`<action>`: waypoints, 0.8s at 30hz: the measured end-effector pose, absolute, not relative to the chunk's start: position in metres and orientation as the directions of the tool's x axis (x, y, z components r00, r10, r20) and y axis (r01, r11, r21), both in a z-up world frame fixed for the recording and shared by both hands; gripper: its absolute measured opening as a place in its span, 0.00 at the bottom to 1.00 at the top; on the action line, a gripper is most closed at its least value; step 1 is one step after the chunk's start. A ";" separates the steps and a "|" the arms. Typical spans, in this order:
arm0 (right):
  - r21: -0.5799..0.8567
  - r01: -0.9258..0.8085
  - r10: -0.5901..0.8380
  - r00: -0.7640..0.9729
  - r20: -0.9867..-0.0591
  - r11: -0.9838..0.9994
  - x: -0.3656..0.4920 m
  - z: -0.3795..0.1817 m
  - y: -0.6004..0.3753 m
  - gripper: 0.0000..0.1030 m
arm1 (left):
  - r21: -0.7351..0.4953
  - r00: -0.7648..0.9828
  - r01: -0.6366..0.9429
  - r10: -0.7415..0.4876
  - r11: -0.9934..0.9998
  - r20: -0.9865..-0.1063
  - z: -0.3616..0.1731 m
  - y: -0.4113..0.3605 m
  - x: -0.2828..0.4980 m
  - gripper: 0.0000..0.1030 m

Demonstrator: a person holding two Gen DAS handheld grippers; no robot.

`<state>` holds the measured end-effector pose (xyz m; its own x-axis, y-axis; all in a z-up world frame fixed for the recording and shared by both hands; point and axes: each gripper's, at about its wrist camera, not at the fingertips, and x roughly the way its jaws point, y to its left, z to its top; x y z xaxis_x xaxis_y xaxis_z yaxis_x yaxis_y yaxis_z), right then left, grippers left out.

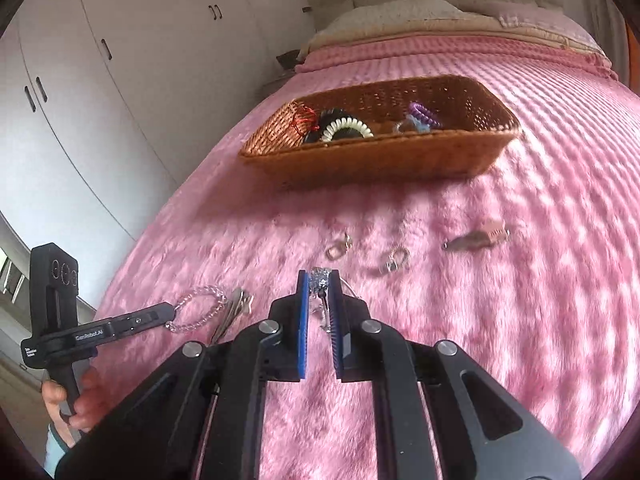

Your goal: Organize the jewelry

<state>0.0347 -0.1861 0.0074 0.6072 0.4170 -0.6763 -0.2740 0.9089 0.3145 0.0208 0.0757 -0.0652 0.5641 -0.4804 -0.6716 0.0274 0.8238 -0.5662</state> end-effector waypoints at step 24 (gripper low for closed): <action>0.249 -0.218 0.331 0.596 -0.732 0.944 0.006 -0.010 -0.216 0.67 | -0.114 0.583 0.254 -0.246 0.960 -0.775 -0.050 0.004 0.006 0.63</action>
<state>0.0065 -0.2165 -0.0104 0.5961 0.3308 -0.7316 -0.2182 0.9436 0.2489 0.0062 0.0039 -0.0502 0.5828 -0.2458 -0.7745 0.2542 0.9605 -0.1136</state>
